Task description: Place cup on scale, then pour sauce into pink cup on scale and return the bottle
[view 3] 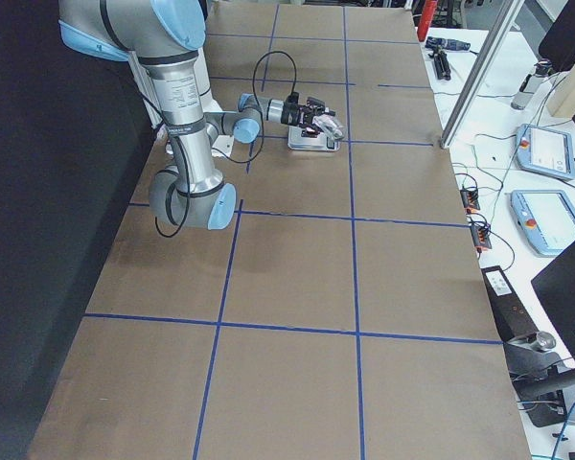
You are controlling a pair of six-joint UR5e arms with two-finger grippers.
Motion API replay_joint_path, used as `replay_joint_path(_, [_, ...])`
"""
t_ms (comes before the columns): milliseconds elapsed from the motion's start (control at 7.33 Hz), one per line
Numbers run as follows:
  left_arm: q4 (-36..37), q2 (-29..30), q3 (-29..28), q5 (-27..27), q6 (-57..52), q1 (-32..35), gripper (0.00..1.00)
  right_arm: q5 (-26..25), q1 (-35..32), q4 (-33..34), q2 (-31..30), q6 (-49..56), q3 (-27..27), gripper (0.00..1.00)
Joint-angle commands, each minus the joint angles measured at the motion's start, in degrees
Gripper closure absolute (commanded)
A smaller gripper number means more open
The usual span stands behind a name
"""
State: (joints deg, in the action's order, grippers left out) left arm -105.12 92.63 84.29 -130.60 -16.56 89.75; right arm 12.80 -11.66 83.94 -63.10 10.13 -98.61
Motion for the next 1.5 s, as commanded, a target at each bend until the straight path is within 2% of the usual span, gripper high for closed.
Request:
replay_joint_path(0, [0.0, 0.1, 0.2, 0.0, 0.0, 0.0, 0.0, 0.2, 0.0, 0.0, 0.0, -0.2, 0.0, 1.0])
replay_joint_path(818, [0.0, 0.2, 0.4, 0.1, 0.1, 0.0, 0.0, 3.4, 0.1, -1.3, 0.1, -8.6, -0.1, 1.0])
replay_joint_path(955, [0.0, 0.2, 0.4, 0.1, 0.1, 0.0, 0.0, 4.9, 0.1, -2.6, 0.3, -9.8, -0.3, 1.0])
replay_joint_path(1227, [0.0, 0.1, 0.4, 0.1, 0.1, 0.0, 0.0, 9.2, -0.1, -10.8, 0.1, -17.3, -0.5, 1.0])
replay_joint_path(1364, [0.0, 0.1, 0.4, 0.1, 0.1, 0.0, 0.0, 10.5, -0.4, -11.1, -0.3, -24.8, -1.0, 1.0])
